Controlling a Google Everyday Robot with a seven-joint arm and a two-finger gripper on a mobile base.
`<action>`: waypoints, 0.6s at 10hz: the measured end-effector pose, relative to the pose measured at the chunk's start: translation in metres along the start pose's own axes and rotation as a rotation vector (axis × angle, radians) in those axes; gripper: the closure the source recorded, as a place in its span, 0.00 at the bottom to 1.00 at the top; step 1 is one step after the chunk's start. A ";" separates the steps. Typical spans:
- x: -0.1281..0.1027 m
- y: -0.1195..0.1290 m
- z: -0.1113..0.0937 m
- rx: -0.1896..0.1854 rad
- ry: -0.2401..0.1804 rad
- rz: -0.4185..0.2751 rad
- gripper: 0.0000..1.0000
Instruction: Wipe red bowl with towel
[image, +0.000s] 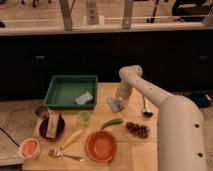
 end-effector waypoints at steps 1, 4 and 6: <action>0.000 0.001 0.000 -0.005 0.001 -0.001 1.00; 0.005 0.009 -0.003 -0.009 -0.005 0.009 1.00; 0.029 0.032 -0.011 -0.008 -0.005 0.020 1.00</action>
